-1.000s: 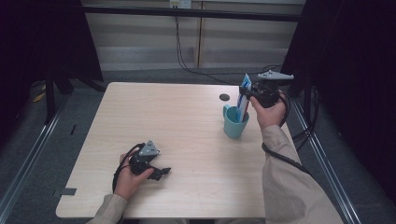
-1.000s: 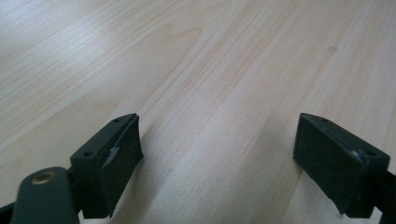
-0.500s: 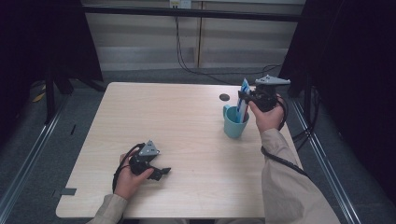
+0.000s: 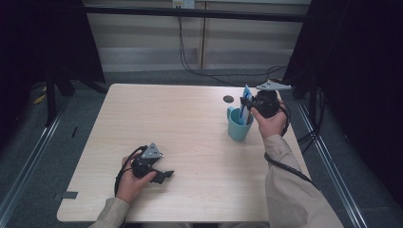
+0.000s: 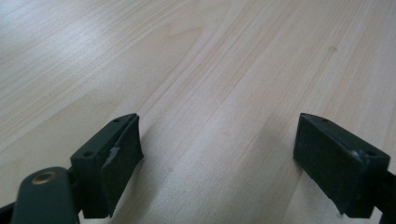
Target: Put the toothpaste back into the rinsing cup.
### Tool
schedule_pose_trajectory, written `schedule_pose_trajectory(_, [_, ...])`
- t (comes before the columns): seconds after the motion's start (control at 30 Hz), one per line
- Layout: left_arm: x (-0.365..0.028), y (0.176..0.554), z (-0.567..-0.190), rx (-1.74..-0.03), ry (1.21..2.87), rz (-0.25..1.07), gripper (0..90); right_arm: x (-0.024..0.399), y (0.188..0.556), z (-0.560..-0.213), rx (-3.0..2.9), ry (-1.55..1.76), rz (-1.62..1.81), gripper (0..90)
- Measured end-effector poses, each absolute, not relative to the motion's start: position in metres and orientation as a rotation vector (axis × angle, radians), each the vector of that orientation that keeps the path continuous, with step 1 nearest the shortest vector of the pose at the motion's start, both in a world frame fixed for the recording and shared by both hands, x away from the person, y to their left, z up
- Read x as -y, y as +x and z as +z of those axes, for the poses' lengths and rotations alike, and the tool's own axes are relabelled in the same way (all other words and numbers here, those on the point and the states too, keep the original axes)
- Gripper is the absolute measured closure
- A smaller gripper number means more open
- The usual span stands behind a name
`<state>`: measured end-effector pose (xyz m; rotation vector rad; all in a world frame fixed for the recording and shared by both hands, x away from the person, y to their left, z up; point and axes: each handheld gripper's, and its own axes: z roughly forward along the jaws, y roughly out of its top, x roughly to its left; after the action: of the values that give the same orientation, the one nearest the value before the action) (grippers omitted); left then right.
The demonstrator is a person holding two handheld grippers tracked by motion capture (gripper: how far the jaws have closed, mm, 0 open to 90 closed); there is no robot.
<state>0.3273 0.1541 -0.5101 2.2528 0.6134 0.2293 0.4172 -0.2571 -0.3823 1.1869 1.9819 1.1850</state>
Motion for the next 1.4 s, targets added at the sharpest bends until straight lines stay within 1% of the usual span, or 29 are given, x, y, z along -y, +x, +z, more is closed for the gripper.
schedule_pose_trajectory(0.4, [-0.154, 0.327, -0.51, -0.613, 2.253, 0.229, 14.7, 0.256, 0.414, -0.385, -1.976, 1.185, 1.219, 72.8])
schedule_pose_trajectory(1.0, [-0.154, 0.327, -0.51, -0.615, 2.252, 0.236, 15.0, 0.235, 0.411, -0.387, -2.021, 1.149, 1.257, 69.5])
schedule_pose_trajectory(1.4, [-0.154, 0.327, -0.51, -0.615, 2.252, 0.234, 15.0, 0.228, 0.413, -0.391, -2.041, 1.165, 1.294, 65.5])
